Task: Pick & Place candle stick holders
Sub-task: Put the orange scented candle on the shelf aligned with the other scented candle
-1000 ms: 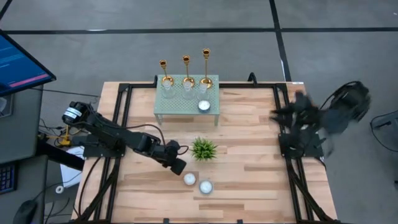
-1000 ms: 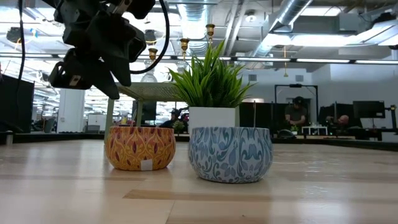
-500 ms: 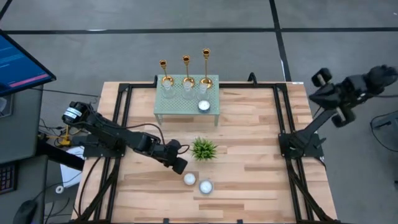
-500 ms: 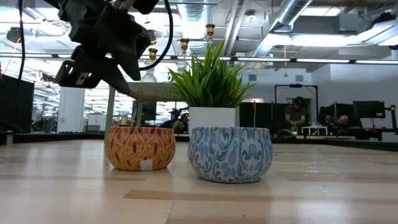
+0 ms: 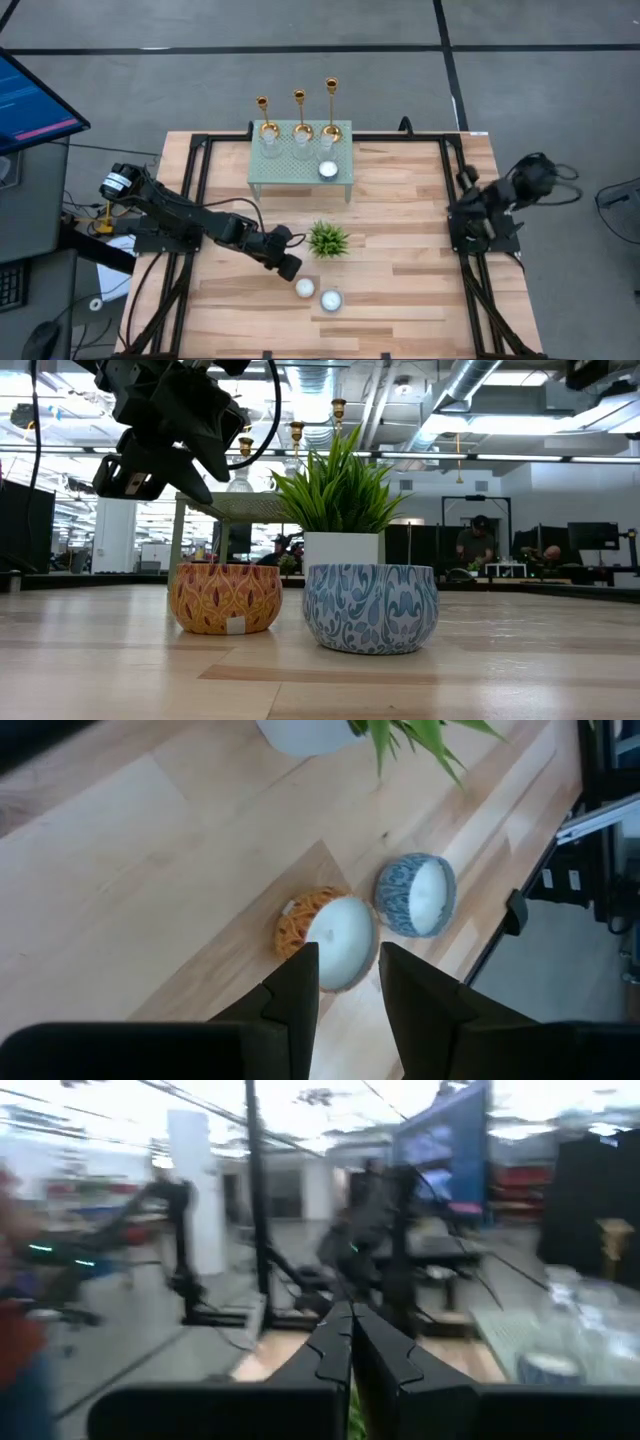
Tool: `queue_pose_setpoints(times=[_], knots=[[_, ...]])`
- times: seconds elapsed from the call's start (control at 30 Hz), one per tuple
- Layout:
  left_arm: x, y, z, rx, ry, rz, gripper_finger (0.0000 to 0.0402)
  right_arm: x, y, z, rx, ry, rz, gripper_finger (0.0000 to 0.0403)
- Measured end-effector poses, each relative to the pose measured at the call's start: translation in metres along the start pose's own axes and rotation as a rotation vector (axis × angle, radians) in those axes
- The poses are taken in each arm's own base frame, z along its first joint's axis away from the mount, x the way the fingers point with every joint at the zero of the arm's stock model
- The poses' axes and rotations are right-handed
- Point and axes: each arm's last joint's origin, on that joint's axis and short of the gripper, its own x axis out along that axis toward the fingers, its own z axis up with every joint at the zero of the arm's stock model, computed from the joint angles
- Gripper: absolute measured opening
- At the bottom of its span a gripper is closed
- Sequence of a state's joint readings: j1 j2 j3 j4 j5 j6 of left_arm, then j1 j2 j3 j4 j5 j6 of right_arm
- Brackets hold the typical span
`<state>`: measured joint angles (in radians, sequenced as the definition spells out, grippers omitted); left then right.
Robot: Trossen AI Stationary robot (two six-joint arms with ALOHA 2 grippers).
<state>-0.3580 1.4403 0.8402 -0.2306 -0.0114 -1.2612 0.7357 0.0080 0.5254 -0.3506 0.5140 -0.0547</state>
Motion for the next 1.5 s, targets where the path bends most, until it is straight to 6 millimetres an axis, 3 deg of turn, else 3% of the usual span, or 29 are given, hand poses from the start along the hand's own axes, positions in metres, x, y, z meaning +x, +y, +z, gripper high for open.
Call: queue_pose_setpoints(times=[0.1, 0.23, 0.4, 0.5, 0.7, 1.17, 1.5], knots=[[0.0, -0.001, 0.0, 0.003, -0.005, -0.005, 0.0108, 0.018, 0.009, -0.039, -0.002, 0.057, -0.104, 0.0001], [0.0, -0.001, 0.0, 0.005, -0.007, -0.011, 0.0108, 0.03, 0.014, -0.066, 0.077, -0.078, -0.166, 0.0001], [0.0, -0.001, 0.001, 0.007, -0.008, -0.014, 0.0108, 0.037, 0.018, -0.11, 0.08, -0.092, -0.19, 0.0], [0.0, -0.001, 0.001, 0.007, -0.008, -0.014, 0.0108, 0.039, 0.018, -0.117, 0.098, -0.043, -0.164, 0.0], [0.0, -0.001, 0.001, 0.008, -0.008, -0.014, 0.0108, 0.039, 0.02, -0.102, 0.038, -0.186, 0.096, 0.0], [0.0, -0.002, 0.001, 0.03, -0.01, -0.02, 0.0108, 0.044, -0.001, -0.13, 0.083, 0.079, -0.057, 0.0], [0.0, -0.002, 0.0, 0.037, -0.026, -0.015, 0.0108, 0.044, -0.014, -0.132, 0.093, 0.095, -0.196, 0.0]])
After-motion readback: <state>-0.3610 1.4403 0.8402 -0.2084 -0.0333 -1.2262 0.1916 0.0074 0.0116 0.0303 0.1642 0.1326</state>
